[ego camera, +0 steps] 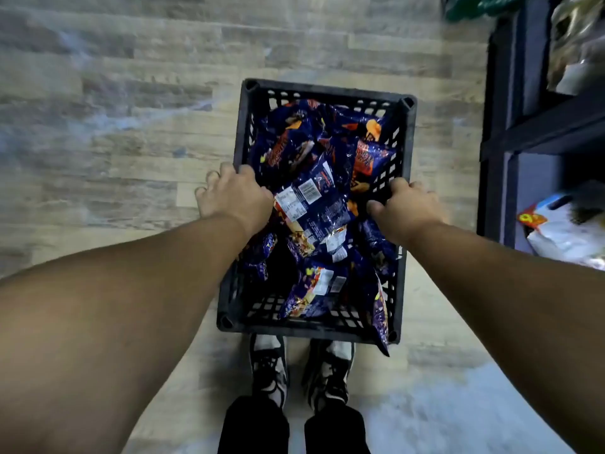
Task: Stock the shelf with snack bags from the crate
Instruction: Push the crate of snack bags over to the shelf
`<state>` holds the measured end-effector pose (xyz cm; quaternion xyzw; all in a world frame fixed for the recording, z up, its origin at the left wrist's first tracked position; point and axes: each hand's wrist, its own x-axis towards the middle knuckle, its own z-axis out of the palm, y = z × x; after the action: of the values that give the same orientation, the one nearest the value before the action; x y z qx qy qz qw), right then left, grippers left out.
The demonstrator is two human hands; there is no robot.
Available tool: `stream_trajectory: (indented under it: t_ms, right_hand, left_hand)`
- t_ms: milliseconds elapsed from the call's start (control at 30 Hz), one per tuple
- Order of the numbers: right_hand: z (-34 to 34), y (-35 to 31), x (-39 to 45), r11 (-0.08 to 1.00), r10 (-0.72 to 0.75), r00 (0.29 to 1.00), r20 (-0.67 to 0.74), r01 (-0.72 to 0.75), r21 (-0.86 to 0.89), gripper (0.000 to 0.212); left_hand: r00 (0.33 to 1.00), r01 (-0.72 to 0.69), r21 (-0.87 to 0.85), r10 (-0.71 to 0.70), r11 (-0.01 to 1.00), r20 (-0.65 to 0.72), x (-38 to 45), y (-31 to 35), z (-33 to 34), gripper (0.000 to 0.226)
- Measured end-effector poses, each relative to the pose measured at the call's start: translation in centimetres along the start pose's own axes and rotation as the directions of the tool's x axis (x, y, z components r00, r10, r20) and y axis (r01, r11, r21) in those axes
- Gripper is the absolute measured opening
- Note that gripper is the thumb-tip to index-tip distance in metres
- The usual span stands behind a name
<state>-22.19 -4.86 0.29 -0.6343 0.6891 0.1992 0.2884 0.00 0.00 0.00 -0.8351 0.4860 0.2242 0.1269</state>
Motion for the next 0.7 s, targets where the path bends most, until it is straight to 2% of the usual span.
stream_trajectory:
  t_ms: [100, 467, 567, 700]
  right_hand:
    - [1.8, 0.6, 1.2, 0.999, 0.038, 0.999, -0.004, -0.038, -0.034, 0.054]
    - [4.7, 2.2, 3.1, 0.991, 0.097, 0.994, -0.056, -0.102, -0.085, 0.05]
    - [4.9, 2.4, 3.3, 0.989, 0.112, 0.992, -0.061, -0.117, -0.09, 0.051]
    - [5.2, 2.5, 3.4, 0.987, 0.124, 0.99, -0.068, -0.13, -0.097, 0.053]
  left_hand:
    - [0.999, 0.03, 0.031, -0.029, 0.999, -0.017, 0.9, -0.4, 1.7, 0.042]
    - [0.98, 0.135, -0.142, -0.154, 0.981, -0.126, 2.7, -2.1, 5.3, 0.048]
    - [0.976, 0.166, -0.167, -0.186, 0.972, -0.113, 2.8, -2.8, 5.6, 0.047]
    - [0.98, 0.172, -0.118, -0.182, 0.978, -0.084, 3.0, -3.5, 6.1, 0.05]
